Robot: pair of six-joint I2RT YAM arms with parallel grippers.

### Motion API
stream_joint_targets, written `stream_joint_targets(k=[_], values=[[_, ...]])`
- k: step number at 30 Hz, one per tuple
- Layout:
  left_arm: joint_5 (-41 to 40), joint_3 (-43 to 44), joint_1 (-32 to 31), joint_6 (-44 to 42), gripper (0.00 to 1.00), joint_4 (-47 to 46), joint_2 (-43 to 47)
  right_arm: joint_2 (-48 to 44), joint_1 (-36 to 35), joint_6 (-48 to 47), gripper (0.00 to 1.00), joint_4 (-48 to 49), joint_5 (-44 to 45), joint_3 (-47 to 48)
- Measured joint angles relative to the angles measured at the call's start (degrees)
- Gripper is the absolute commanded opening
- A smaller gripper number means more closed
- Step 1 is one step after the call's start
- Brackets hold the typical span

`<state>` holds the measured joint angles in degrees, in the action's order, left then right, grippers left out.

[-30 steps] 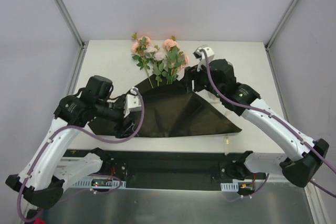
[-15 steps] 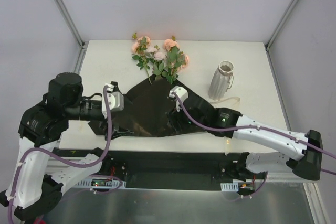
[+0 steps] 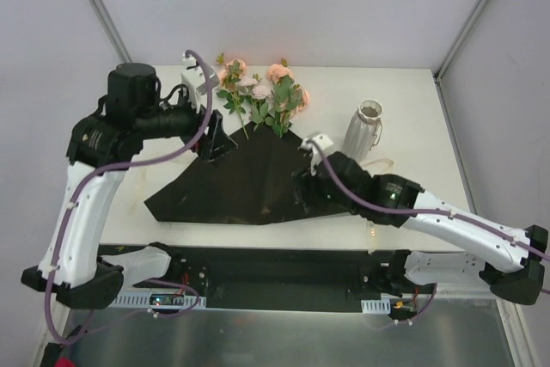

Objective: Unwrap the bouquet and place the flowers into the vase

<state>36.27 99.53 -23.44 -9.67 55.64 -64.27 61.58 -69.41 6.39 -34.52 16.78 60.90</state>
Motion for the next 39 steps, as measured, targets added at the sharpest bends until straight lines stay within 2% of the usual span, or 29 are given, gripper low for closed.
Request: stream_joint_targets(k=[4, 8, 9, 13, 17, 21, 25, 29, 33, 36, 39], values=[[-3.9, -4.7, 4.6, 0.9, 0.84, -0.4, -4.5, 1.0, 9.5, -1.7, 0.64, -0.2, 1.5, 6.8], [-8.6, -15.4, 4.8, 0.0, 0.86, -1.7, -4.2, 5.0, 13.6, -3.7, 0.64, 0.5, 1.6, 11.9], [-9.6, -18.0, 4.8, -0.1, 0.9, -1.8, -4.1, 6.6, 14.2, -4.0, 0.64, 1.0, 1.0, 12.5], [-10.9, -26.6, 4.8, -1.8, 0.99, -4.9, -5.1, 12.5, 16.4, -4.8, 0.63, 4.3, -1.0, 10.7], [-8.8, -28.7, 5.2, -5.4, 0.99, -8.2, -10.6, 13.0, 16.6, -5.2, 0.63, 7.8, -2.4, 4.5], [-4.6, -26.5, 7.5, -8.2, 0.99, -12.4, -21.5, 8.5, 16.0, -6.3, 0.62, 10.4, -2.8, 0.3], [-2.1, -18.2, 9.5, -9.1, 0.98, -15.3, -35.2, 3.3, 15.3, -6.7, 0.61, 12.6, -2.4, -1.0], [-0.3, -10.7, 9.9, -9.4, 0.89, -17.3, -45.8, 0.3, 14.7, -6.6, 0.6, 14.6, -1.9, -2.9], [0.3, -4.3, 9.9, -9.4, 0.75, -17.6, -53.2, -0.1, 14.6, -6.6, 0.59, 15.6, -1.3, -4.5], [0.7, -1.0, 9.9, -9.1, 0.69, -17.6, -57.0, -0.1, 14.6, -6.6, 0.6, 15.8, -1.1, -5.0], [0.8, 1.2, 9.9, -9.0, 0.56, -17.3, -59.6, -0.1, 14.6, -6.6, 0.59, 16.1, -1.1, -5.1]])
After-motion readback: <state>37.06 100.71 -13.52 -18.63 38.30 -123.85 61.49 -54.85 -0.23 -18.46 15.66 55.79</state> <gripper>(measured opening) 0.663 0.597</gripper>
